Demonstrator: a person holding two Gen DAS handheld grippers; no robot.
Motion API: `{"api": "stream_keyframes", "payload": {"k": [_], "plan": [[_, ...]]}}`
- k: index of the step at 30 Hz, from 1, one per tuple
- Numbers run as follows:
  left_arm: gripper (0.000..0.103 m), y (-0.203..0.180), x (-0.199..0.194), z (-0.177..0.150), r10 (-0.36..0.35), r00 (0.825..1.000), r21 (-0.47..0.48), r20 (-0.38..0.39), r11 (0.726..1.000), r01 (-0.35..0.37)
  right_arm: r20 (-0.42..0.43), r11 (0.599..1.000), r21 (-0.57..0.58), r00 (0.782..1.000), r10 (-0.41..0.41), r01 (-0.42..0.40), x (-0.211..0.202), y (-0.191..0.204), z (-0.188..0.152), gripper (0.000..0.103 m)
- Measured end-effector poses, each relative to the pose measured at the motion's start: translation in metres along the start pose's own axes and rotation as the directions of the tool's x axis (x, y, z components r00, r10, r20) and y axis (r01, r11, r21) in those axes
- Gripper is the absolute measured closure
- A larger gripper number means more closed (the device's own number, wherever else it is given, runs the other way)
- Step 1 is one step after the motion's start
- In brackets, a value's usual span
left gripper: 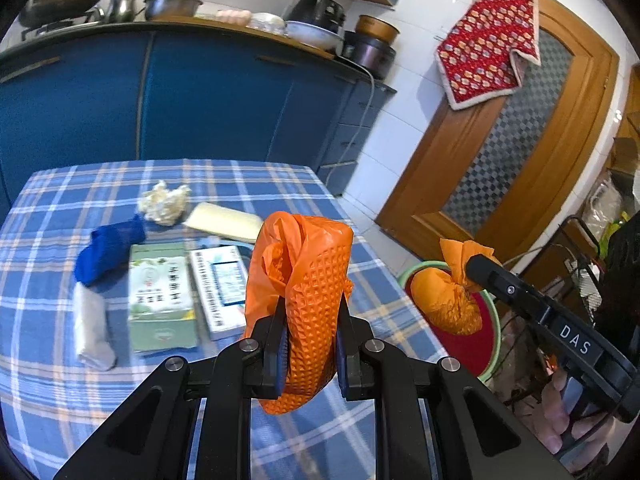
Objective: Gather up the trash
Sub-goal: 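Carry the glove and orange-tied bag over the red bucket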
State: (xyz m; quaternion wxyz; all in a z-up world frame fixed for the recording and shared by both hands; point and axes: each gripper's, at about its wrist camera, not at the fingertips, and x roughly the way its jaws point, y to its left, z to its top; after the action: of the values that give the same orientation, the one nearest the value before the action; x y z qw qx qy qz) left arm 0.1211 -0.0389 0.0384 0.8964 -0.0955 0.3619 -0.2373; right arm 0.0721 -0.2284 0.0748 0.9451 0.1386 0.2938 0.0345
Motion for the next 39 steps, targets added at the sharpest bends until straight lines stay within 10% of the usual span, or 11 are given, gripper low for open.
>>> {"api": "stream_keyframes", "payload": {"k": [39], "plan": [[0.085,-0.160,0.108,-0.010,-0.140,0.971,0.224,-0.192,0.957,0.183,0.053,0.965,0.180,0.978,-0.203,0.190,-0.057,-0.147,-0.009,0.095]]}}
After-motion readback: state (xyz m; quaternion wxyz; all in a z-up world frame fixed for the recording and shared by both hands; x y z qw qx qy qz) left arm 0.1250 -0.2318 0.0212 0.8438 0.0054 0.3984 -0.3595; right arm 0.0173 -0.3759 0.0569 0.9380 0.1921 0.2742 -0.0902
